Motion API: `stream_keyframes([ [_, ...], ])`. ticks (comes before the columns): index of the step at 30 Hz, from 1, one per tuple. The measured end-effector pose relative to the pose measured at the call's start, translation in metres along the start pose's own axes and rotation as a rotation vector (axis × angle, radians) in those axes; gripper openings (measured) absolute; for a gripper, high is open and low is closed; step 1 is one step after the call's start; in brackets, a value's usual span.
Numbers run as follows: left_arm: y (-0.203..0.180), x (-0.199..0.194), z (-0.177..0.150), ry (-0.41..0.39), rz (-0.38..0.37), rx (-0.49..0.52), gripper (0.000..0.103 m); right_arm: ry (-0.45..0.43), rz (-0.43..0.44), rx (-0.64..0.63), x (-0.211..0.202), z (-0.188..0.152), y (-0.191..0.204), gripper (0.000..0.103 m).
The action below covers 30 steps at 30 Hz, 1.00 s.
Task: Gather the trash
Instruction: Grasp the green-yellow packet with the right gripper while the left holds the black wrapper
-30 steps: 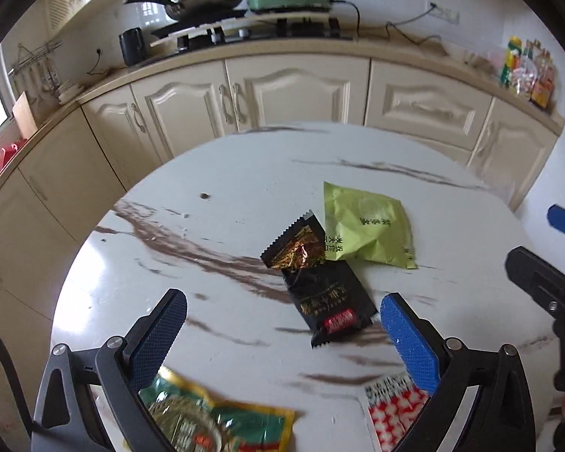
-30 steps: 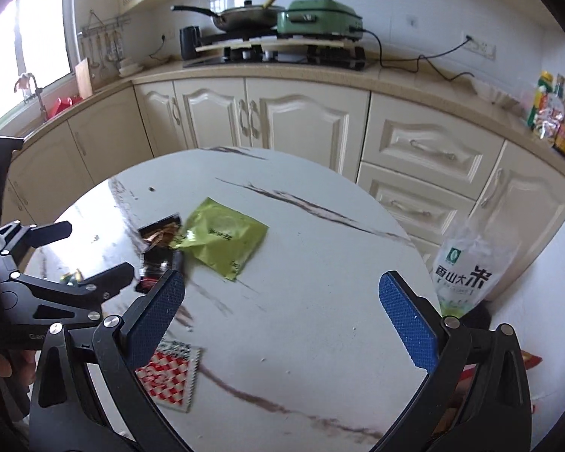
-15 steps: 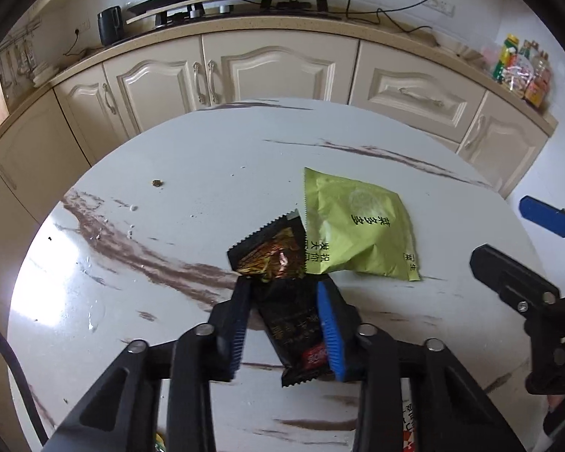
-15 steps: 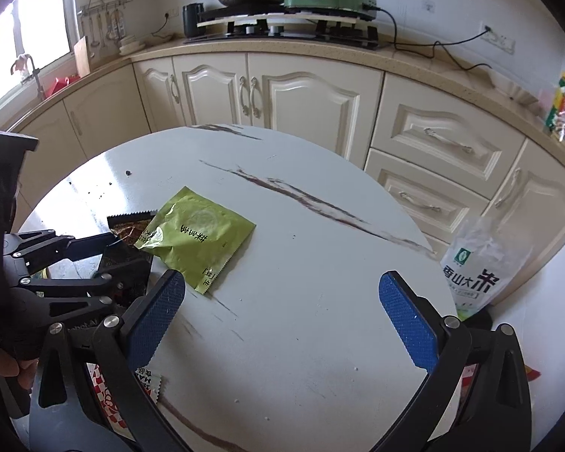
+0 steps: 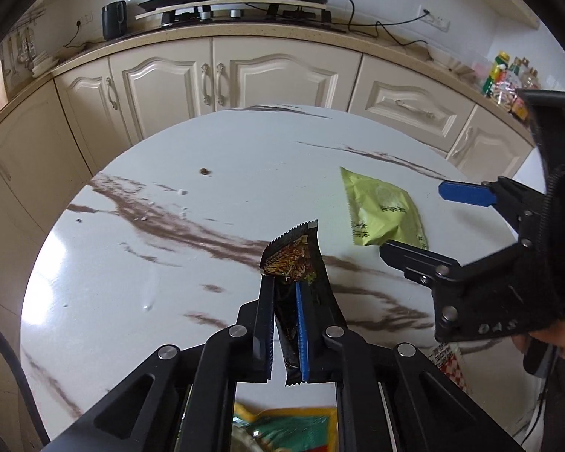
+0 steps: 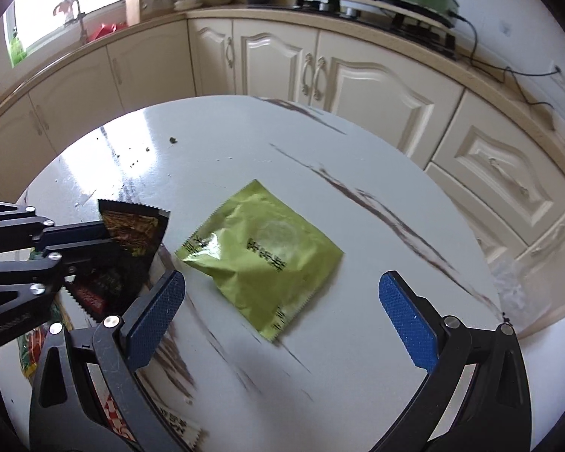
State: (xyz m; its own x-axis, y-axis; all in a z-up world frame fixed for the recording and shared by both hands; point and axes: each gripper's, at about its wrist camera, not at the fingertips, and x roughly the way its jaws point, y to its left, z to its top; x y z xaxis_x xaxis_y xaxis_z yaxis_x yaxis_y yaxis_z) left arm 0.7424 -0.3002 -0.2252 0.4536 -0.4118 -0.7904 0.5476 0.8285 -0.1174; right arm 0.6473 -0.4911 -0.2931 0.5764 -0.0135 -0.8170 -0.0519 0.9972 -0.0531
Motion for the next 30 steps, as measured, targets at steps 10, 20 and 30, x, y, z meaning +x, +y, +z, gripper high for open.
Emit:
stream_keyframes([
  [10, 0.009, -0.024, -0.012, 0.008, -0.032, -0.004, 0.007, 0.036, 0.016, 0.054, 0.022, 0.003, 0.001, 0.061],
  [20, -0.005, -0.014, -0.014, 0.032, -0.061, -0.031, 0.044, 0.019, 0.016, 0.057, 0.009, -0.006, 0.006, 0.013],
  [30, -0.024, -0.014, -0.019, 0.021, -0.027, 0.023, 0.01, 0.037, 0.063, 0.104, -0.01, -0.031, 0.02, 0.013],
])
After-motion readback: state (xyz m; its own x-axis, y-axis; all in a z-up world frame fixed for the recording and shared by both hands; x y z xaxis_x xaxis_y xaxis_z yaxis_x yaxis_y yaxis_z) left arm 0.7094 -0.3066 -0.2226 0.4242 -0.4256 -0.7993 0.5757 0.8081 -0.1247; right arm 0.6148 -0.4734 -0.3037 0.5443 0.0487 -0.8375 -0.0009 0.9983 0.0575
